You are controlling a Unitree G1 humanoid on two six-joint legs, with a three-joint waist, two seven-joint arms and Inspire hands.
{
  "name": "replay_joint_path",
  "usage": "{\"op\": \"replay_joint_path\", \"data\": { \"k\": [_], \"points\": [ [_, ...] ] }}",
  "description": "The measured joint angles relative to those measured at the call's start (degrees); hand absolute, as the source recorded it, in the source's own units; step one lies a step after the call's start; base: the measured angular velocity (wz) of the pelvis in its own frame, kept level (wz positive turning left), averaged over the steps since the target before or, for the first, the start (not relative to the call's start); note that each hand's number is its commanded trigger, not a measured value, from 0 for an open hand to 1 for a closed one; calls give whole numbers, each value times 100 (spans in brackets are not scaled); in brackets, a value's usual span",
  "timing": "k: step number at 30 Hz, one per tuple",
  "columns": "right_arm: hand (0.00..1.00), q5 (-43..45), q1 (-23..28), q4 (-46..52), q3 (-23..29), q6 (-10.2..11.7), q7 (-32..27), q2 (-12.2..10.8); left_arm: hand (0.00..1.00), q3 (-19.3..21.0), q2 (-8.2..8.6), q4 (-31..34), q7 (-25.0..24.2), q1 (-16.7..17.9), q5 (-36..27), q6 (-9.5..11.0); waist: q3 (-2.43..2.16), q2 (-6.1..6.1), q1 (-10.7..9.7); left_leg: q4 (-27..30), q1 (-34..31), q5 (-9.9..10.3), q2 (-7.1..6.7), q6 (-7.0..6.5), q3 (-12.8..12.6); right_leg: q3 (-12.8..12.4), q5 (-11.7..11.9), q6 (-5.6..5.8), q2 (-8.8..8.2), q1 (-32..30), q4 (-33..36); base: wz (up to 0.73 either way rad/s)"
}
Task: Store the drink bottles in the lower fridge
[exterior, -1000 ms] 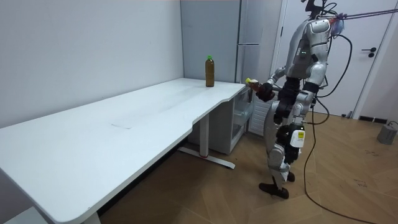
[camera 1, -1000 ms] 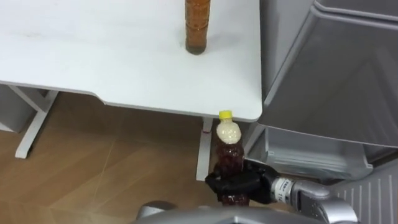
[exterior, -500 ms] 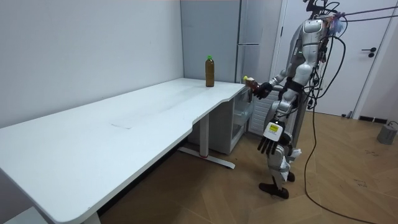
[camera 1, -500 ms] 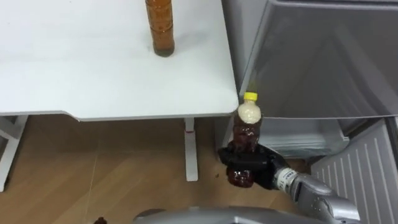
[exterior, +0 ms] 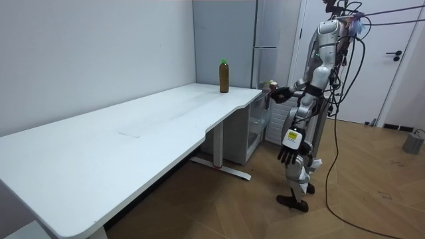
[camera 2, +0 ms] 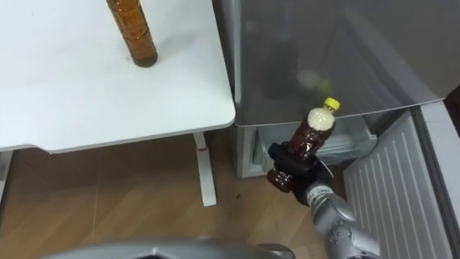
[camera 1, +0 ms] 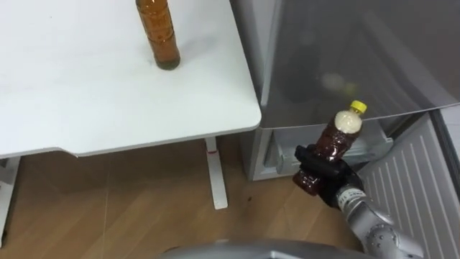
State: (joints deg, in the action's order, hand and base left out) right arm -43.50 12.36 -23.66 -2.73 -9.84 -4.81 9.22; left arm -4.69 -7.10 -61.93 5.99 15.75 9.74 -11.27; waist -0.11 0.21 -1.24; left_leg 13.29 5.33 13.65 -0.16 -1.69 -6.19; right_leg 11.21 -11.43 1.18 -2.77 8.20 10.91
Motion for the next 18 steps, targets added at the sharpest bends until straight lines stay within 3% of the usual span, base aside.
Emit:
{"op": "replay_joint_path", "data": {
  "k": [6,11,18],
  "points": [
    [100,-798,-1,1,1,270,-637,5,0,-44,2,0,-1,87,-4,41,21,103,12,-5,15,0,-5,-1,3,-1,-2,3,-7,12,76,0],
    [100,-2382,-19,-26,28,564,-901,12,0,-84,-6,12,-122,101,5,65,46,234,-3,15,14,-1,-18,-2,5,-25,-33,7,-14,-10,66,0],
    [100,-3691,-18,-53,191,802,-1116,13,0,-59,-6,135,-440,156,86,82,40,216,3,32,-18,-3,-51,-5,16,-39,-126,25,-44,-73,84,1]
  ]
}}
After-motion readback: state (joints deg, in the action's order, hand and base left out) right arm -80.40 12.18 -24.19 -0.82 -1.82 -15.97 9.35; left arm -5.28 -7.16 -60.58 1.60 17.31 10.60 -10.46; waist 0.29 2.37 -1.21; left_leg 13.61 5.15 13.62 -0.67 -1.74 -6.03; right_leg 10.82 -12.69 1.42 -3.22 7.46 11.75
